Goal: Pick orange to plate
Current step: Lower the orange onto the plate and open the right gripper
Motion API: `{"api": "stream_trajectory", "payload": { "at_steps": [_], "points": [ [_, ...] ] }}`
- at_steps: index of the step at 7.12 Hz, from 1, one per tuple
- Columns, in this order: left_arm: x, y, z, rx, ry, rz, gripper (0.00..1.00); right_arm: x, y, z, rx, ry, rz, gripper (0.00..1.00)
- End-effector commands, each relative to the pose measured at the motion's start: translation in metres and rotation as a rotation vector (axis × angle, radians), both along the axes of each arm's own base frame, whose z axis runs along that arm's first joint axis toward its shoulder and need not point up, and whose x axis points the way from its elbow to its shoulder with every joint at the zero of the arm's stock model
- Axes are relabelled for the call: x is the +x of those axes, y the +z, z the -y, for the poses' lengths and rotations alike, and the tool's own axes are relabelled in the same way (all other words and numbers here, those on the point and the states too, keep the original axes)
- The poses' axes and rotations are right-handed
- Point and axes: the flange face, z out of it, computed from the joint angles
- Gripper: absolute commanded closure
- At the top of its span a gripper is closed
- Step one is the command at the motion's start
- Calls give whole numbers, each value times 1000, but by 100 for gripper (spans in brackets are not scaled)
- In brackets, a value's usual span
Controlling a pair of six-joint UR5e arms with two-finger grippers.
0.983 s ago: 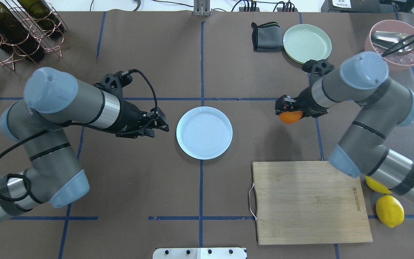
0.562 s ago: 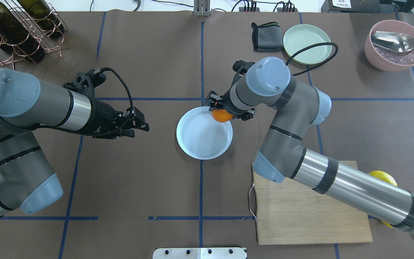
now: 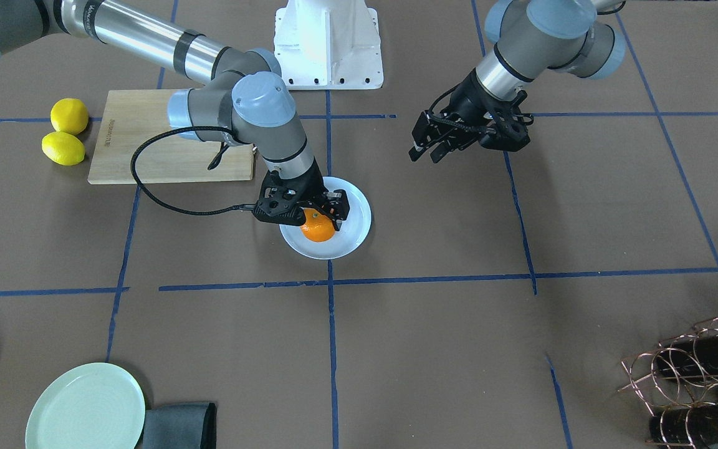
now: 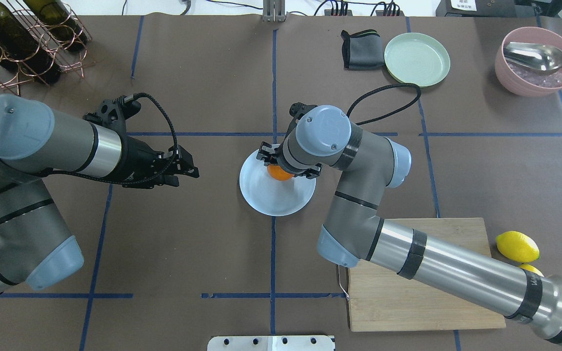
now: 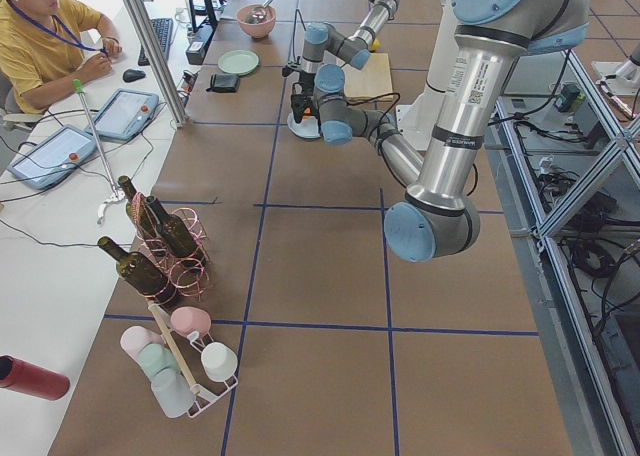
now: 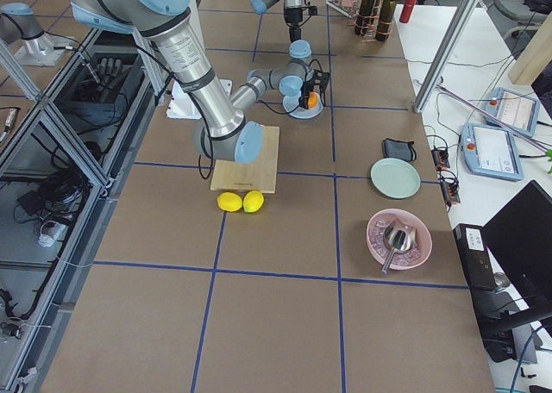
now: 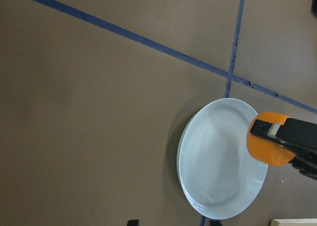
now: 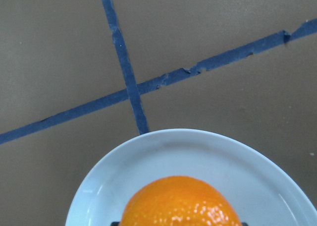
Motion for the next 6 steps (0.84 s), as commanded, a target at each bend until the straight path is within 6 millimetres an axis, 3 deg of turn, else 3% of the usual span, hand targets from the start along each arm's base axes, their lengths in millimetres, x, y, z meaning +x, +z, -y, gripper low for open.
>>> {"api": "stream_trajectory", "payload": {
  "at_steps": [1, 3, 5, 6],
  "points": [
    [3, 4, 1, -5, 1, 7, 43, -2, 2, -2, 0, -3, -3, 100],
    [3, 5, 1, -6, 1, 9, 43, -12, 7, -17, -4, -25, -10, 100],
    [4, 3, 2, -4, 1, 6, 42, -14, 8, -19, -3, -29, -12, 99],
    [4, 3, 2, -4, 1, 6, 42, -15, 8, -20, -4, -31, -13, 82]
  ]
}}
